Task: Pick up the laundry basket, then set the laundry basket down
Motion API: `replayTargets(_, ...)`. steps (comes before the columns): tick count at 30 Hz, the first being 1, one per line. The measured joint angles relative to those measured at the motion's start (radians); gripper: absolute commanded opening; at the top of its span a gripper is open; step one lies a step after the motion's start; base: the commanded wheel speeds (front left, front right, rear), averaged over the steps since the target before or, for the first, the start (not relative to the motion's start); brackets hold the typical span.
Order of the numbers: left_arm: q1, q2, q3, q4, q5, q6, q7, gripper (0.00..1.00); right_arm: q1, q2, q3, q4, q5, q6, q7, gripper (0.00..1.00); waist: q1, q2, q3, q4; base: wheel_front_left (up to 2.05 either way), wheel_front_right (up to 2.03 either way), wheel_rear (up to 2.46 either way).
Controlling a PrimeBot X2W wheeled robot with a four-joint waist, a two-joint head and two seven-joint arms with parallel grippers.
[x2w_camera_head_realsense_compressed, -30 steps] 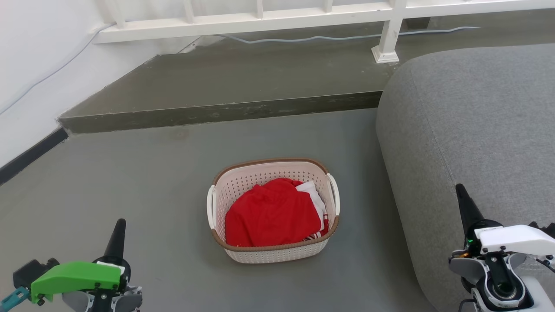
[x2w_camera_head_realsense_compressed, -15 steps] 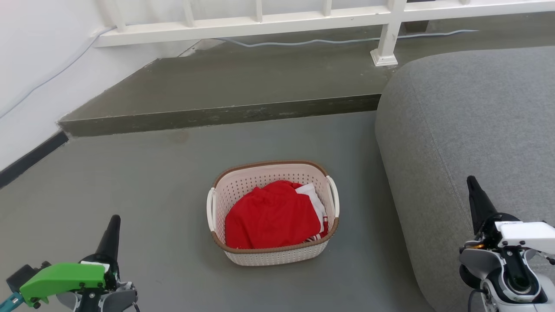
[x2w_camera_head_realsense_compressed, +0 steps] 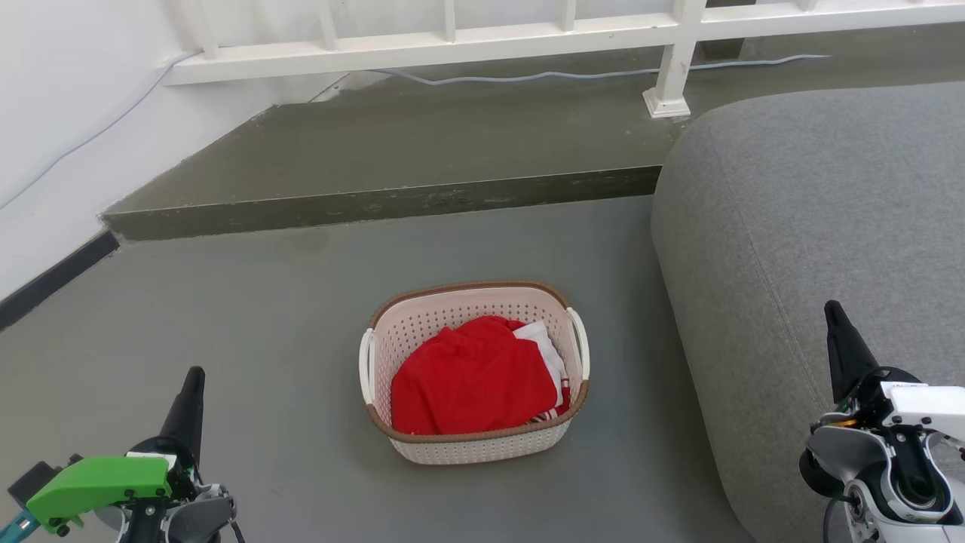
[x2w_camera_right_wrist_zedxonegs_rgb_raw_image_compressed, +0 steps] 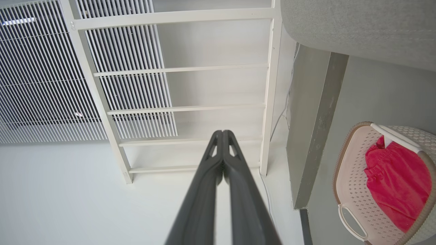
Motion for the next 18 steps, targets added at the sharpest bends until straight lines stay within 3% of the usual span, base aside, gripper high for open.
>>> replayTargets(18,0.000,0.000,0.001,0.000,0.000,0.000,0.000,0.00,-0.003,0.000,-0.002,0.011,0.000,0.005,0.004,0.00,0.0000,0.0000,0.000,0.000,0.00,0.00,0.00)
